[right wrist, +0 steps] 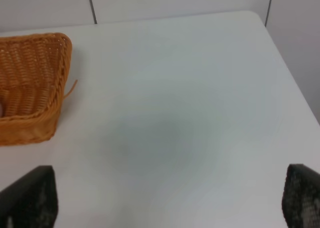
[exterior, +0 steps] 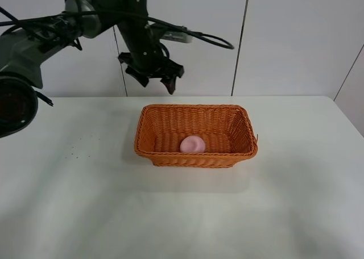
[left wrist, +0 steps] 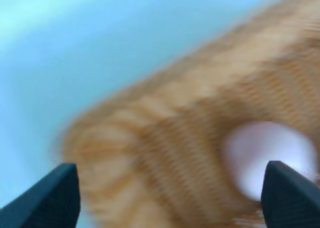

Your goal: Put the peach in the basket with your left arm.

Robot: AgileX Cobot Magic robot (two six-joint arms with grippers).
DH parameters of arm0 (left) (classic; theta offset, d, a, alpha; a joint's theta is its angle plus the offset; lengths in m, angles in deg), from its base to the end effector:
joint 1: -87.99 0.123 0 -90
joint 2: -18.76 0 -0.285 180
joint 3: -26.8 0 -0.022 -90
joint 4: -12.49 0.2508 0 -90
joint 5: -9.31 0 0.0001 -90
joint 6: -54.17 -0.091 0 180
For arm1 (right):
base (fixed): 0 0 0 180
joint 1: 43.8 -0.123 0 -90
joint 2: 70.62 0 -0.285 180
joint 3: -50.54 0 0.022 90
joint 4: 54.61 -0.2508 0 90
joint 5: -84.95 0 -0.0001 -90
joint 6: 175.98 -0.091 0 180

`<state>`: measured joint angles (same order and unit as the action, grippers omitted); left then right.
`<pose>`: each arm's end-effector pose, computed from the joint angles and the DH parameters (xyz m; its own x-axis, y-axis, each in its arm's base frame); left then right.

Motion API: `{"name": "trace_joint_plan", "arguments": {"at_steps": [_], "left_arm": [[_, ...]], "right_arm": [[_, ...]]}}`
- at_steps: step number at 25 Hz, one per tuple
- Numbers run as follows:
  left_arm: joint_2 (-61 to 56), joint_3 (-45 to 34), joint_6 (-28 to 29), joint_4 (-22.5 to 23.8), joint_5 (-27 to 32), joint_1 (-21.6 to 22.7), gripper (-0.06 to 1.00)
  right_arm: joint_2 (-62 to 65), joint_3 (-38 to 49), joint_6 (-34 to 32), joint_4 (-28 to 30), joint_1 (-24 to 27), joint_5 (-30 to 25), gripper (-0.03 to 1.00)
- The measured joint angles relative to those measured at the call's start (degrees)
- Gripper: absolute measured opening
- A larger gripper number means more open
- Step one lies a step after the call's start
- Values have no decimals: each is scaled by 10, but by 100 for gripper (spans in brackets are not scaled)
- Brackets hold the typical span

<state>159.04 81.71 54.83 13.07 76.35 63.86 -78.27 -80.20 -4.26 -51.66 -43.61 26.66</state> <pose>0.4653 -0.2075 0.2666 -0.8119 0.3554 -0.4632 0.3987 0.9171 0.0048 -0.0021 -0.0040 0.2775 -0.4173 0.1184 -0.9010 0.0925 0.9919 0.0876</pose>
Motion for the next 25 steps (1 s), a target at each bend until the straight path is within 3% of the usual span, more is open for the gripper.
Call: {"name": "trace_joint_plan", "arguments": {"at_steps": [7, 12, 17, 25], "left_arm": [[0, -3, -10, 12, 0, 147, 84], [0, -3, -11, -12, 0, 230, 84], [-6, -18, -12, -24, 0, 248, 84], [-95, -140, -18, -46, 0, 247, 84]], "right_arm": [[0, 0, 0, 0, 0, 0, 69], [0, 0, 0, 0, 0, 0, 69], [0, 0, 0, 0, 0, 0, 69], [0, 0, 0, 0, 0, 0, 69]]}}
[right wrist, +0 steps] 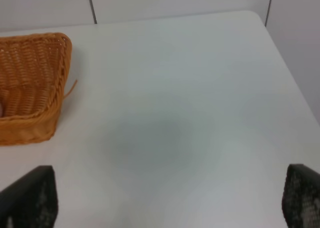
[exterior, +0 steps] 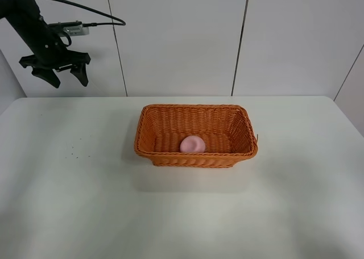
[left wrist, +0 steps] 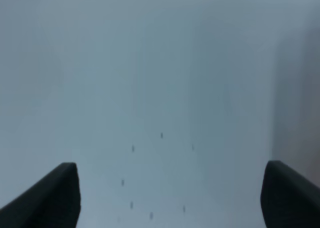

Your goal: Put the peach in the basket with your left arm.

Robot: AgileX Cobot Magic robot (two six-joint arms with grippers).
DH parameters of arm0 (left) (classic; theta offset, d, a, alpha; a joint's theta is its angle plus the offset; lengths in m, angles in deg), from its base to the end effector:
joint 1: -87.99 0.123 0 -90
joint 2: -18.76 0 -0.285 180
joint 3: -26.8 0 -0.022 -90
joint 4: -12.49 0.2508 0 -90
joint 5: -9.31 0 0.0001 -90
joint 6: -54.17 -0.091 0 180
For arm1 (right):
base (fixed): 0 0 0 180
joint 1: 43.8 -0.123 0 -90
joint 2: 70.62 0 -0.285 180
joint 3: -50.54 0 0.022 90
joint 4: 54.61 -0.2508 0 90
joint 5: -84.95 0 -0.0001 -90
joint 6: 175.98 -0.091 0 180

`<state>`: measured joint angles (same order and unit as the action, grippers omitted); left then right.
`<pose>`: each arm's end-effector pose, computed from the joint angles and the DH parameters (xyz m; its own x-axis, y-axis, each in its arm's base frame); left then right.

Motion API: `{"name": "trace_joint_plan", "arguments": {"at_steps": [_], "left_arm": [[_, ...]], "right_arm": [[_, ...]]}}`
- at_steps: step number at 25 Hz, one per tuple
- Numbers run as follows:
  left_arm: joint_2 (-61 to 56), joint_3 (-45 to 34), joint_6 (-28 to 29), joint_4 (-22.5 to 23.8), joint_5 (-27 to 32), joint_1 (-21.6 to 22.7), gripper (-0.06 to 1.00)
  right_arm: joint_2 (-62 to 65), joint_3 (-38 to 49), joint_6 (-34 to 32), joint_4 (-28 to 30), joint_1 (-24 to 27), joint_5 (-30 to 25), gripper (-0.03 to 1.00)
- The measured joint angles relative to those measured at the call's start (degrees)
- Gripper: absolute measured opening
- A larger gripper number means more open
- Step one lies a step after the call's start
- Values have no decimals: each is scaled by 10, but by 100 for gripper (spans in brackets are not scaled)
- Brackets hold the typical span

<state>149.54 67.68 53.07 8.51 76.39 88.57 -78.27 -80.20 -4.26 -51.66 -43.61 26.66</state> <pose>0.4724 -0.0010 0.2777 -0.9201 -0.0172 -0.3914 0.0077 0.9981 -0.0619 -0.0021 -0.0040 0.2775 -0.4173 0.1184 -0.9010 0.0925 0.9919 0.0876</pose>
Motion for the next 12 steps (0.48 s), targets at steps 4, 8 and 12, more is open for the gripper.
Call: {"name": "trace_joint_plan", "arguments": {"at_steps": [4, 8, 12], "left_arm": [[-88, -99, -1, 0, 0, 0, 84], [-204, -228, -1, 0, 0, 0, 84], [-331, -372, -10, 2, -1, 0, 84]], "right_arm": [[0, 0, 0, 0, 0, 0, 69], [0, 0, 0, 0, 0, 0, 69], [0, 0, 0, 0, 0, 0, 69]]}}
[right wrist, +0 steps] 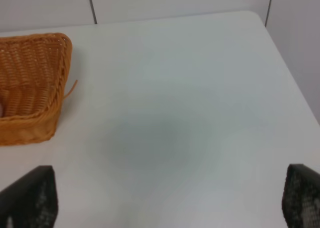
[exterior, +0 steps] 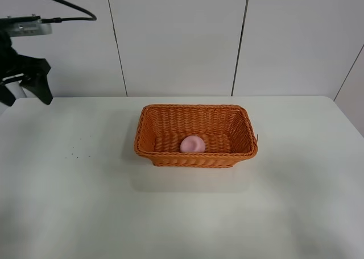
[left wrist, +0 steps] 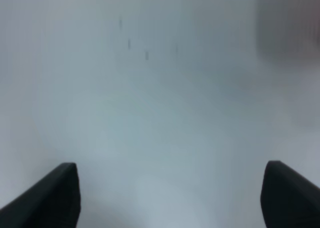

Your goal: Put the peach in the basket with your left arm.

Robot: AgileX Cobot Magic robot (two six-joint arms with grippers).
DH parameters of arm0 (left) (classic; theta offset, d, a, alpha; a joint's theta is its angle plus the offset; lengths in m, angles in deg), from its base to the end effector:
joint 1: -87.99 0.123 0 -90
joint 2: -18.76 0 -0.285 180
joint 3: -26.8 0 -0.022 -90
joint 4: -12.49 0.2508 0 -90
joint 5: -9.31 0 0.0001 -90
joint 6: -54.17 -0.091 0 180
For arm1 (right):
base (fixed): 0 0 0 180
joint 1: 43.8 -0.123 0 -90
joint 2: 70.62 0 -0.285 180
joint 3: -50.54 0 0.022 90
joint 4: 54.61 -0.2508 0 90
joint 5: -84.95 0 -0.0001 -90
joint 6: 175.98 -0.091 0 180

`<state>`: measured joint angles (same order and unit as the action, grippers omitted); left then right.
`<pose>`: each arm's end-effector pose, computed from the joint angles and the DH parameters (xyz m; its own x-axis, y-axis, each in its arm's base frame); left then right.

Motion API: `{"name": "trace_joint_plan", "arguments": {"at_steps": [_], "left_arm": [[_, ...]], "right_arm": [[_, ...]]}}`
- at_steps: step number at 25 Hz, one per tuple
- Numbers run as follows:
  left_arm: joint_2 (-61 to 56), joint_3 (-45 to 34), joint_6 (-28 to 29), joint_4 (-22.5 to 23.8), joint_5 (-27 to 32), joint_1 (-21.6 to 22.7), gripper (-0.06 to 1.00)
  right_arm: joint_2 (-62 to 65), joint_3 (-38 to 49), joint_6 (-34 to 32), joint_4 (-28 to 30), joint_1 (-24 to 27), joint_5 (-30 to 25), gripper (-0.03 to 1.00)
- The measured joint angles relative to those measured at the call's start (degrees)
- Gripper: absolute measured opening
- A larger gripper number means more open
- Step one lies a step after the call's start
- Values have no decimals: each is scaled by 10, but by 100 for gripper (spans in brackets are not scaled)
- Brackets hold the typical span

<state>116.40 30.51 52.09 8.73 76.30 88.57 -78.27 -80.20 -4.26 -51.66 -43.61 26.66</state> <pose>0.3193 -0.0023 0.3244 -0.9446 0.0010 -0.3282 0.0197 0.9984 -0.0535 -0.0021 -0.0040 0.2775 -0.4173 0.1184 -0.9010 0.0925 0.9919 0.0876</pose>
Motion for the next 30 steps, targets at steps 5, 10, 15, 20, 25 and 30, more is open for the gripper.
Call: {"name": "trace_joint_plan", "arguments": {"at_steps": [5, 10, 15, 20, 25, 30], "left_arm": [[-159, -172, -8, 12, -1, 0, 84], [-300, -337, -8, 13, -6, 0, 84], [-443, -466, -8, 13, -44, 0, 84], [-579, -522, -8, 13, -57, 0, 84], [-701, -524, -8, 13, -66, 0, 84], [-821, -526, -8, 12, -65, 0, 84]], "right_arm": [[0, 0, 0, 0, 0, 0, 69], [0, 0, 0, 0, 0, 0, 69], [0, 0, 0, 0, 0, 0, 69], [0, 0, 0, 0, 0, 0, 69], [0, 0, 0, 0, 0, 0, 69], [0, 0, 0, 0, 0, 0, 69]]}}
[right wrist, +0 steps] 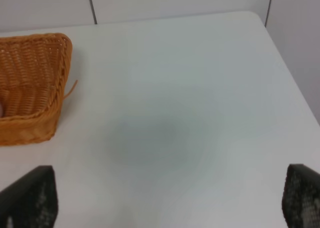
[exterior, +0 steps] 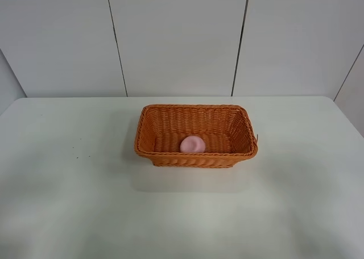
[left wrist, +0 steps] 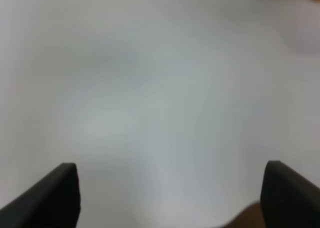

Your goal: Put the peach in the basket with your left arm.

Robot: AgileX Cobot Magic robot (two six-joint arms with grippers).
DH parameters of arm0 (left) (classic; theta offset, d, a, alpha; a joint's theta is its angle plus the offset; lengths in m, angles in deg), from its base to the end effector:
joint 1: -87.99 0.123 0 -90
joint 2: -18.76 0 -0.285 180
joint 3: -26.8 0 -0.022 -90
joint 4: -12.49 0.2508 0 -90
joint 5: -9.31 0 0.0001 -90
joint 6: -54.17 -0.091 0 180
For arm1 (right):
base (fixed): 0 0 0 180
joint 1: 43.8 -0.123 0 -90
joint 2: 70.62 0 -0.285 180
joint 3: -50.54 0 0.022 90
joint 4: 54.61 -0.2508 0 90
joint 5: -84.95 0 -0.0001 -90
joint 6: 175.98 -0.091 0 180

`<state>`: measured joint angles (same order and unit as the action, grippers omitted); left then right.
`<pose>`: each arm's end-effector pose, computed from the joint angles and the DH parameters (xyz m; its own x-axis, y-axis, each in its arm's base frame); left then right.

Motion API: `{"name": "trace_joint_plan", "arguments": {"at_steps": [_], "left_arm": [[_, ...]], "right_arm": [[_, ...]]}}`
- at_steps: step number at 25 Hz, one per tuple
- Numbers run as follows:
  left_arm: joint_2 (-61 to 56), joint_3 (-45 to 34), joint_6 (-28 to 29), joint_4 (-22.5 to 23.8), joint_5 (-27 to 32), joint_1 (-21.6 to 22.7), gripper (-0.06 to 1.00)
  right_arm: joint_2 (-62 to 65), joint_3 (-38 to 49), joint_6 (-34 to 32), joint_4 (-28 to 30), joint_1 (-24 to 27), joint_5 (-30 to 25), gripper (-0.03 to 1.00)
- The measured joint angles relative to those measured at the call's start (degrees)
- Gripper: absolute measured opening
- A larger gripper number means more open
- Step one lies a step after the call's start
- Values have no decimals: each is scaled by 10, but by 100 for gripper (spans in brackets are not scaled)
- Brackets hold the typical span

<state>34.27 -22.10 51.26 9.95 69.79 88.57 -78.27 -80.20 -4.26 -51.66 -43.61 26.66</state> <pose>0.0167 -0.0033 0.2753 -0.5708 0.0231 -0.8208 0.0381 0.9993 0.0017 -0.0021 -0.0040 0.2775 -0.4173 0.1184 -0.9010 0.0925 0.9919 0.0876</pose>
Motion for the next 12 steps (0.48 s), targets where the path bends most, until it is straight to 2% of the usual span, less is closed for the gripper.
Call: {"name": "trace_joint_plan", "arguments": {"at_steps": [4, 12], "left_arm": [[-70, 0, 0, -1, 0, 0, 84], [-81, 0, 0, -1, 0, 0, 84]], "right_arm": [[0, 0, 0, 0, 0, 0, 69], [0, 0, 0, 0, 0, 0, 69]]}}
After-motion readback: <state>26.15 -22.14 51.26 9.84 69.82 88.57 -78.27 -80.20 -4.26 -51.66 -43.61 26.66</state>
